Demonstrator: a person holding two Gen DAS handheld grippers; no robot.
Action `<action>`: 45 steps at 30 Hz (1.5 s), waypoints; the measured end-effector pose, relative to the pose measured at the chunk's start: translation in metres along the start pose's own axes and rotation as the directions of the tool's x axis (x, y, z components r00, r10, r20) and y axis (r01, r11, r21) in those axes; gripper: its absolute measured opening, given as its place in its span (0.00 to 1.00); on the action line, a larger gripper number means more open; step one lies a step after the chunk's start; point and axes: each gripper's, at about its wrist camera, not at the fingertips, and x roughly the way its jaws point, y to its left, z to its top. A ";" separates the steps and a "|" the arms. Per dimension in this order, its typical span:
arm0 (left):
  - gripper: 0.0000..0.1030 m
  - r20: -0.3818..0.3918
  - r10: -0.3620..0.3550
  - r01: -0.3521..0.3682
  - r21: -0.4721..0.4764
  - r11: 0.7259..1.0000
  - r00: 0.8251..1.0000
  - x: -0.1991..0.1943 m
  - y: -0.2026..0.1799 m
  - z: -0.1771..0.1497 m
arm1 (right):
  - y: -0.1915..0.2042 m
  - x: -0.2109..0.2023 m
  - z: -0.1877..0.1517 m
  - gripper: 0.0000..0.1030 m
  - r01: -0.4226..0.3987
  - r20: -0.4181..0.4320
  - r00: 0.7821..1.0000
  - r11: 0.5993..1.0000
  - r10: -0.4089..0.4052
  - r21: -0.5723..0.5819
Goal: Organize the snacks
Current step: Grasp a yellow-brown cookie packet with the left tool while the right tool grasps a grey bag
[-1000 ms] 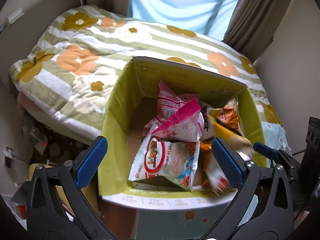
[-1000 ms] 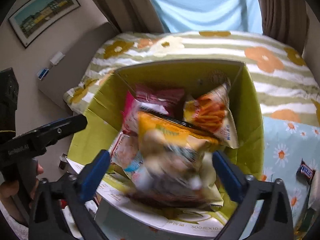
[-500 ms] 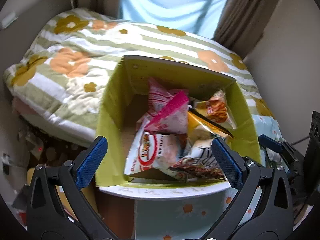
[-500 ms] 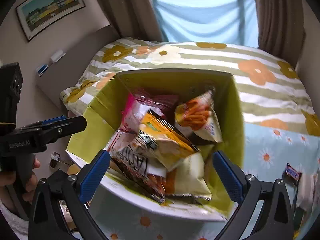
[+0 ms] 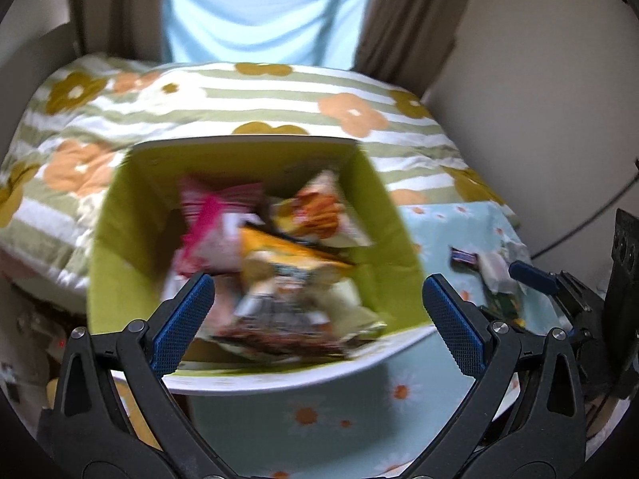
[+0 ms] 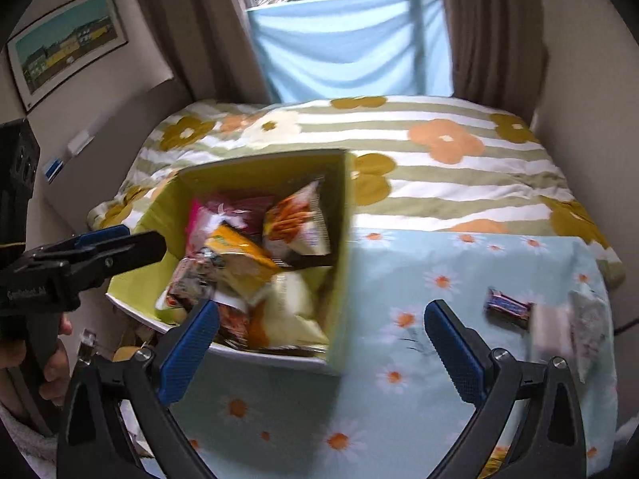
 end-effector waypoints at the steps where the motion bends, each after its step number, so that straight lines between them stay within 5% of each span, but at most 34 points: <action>1: 1.00 0.003 -0.004 0.004 0.008 1.000 1.000 0.000 -0.010 -0.001 | -0.011 -0.008 -0.003 0.99 0.007 0.009 1.000 1.000 -0.007 0.008; 10: 1.00 -0.013 -0.038 0.038 -0.002 0.999 0.999 0.018 -0.110 -0.022 | -0.127 -0.062 -0.019 0.99 0.085 -0.012 0.996 0.993 -0.084 0.077; 15: 1.00 -0.050 -0.044 0.048 0.091 0.995 0.998 0.037 -0.179 -0.038 | -0.195 -0.087 -0.025 0.99 0.112 -0.014 0.994 0.987 -0.111 0.114; 26: 1.00 -0.173 -0.067 0.102 0.203 0.974 0.983 0.092 -0.296 -0.094 | -0.282 -0.085 -0.037 0.99 0.081 -0.068 0.995 0.989 -0.073 0.126; 32: 1.00 -0.256 -0.049 0.138 0.341 0.930 0.965 0.117 -0.330 -0.132 | -0.306 -0.063 -0.045 0.99 0.055 -0.105 0.994 0.986 -0.039 0.156; 40: 1.00 -0.322 0.002 0.180 0.534 0.826 0.947 0.167 -0.362 -0.177 | -0.329 -0.032 -0.059 0.99 0.071 -0.133 0.990 0.975 -0.043 0.211; 45: 0.99 -0.338 -0.002 0.200 0.550 0.811 0.941 0.184 -0.368 -0.191 | -0.335 -0.013 -0.061 0.99 0.075 -0.145 0.989 0.969 -0.042 0.234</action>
